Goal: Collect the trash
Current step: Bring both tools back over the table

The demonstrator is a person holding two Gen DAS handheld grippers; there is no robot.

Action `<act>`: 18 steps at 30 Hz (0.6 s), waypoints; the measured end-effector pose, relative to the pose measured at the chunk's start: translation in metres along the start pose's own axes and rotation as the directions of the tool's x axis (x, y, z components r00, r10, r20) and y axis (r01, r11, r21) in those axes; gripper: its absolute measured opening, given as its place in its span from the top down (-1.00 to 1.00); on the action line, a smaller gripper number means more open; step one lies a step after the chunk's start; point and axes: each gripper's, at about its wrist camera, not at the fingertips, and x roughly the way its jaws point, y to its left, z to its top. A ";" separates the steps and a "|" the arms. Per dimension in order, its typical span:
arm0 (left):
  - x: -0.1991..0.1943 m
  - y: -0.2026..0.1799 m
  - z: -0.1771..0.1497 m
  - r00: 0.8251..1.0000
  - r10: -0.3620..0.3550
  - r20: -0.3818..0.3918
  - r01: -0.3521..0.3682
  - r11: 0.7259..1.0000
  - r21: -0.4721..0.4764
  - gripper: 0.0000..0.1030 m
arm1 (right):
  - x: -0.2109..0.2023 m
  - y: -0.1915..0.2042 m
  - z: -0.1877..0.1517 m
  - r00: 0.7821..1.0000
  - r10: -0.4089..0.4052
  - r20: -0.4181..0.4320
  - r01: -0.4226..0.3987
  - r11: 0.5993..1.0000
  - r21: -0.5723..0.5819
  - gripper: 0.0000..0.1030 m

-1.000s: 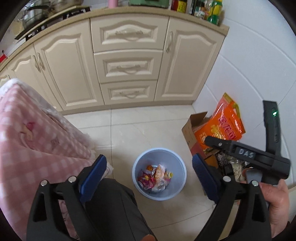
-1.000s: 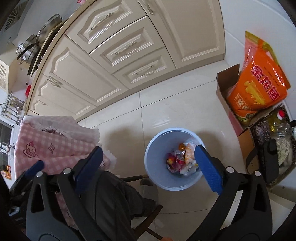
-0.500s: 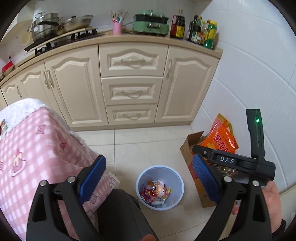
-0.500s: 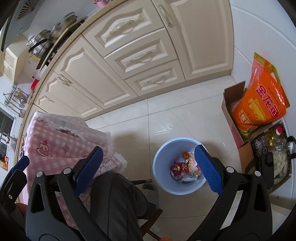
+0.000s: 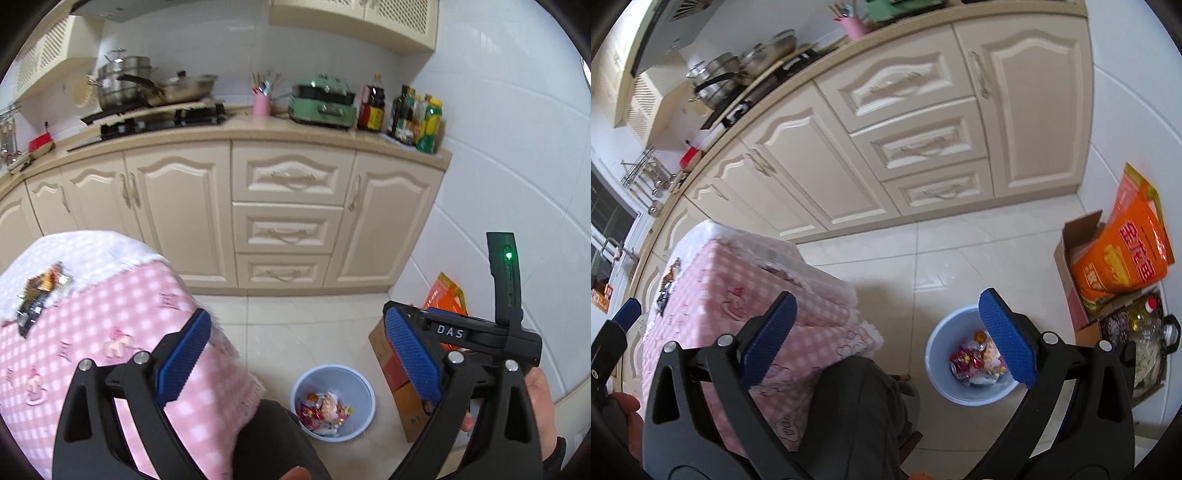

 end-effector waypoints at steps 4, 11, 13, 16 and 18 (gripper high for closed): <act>-0.022 0.020 0.008 0.999 0.031 0.043 -0.030 0.999 -0.011 -0.82 | -0.007 0.027 0.007 0.999 0.028 0.023 -0.027 0.999 -0.041 -0.88; -0.066 0.061 0.021 0.986 0.105 0.127 -0.101 0.994 -0.039 -0.83 | -0.020 0.085 0.020 0.993 0.105 0.061 -0.098 0.989 -0.108 -0.88; -0.076 0.073 0.023 0.981 0.128 0.143 -0.123 0.992 -0.040 -0.84 | -0.022 0.105 0.023 0.989 0.133 0.067 -0.123 0.983 -0.136 -0.88; -0.091 0.096 0.024 0.970 0.179 0.165 -0.174 0.984 -0.042 -0.84 | -0.023 0.136 0.028 0.983 0.170 0.069 -0.156 0.971 -0.180 -0.88; -0.099 0.115 0.021 0.962 0.211 0.171 -0.207 0.977 -0.043 -0.84 | -0.022 0.155 0.029 0.979 0.192 0.067 -0.175 0.962 -0.209 -0.88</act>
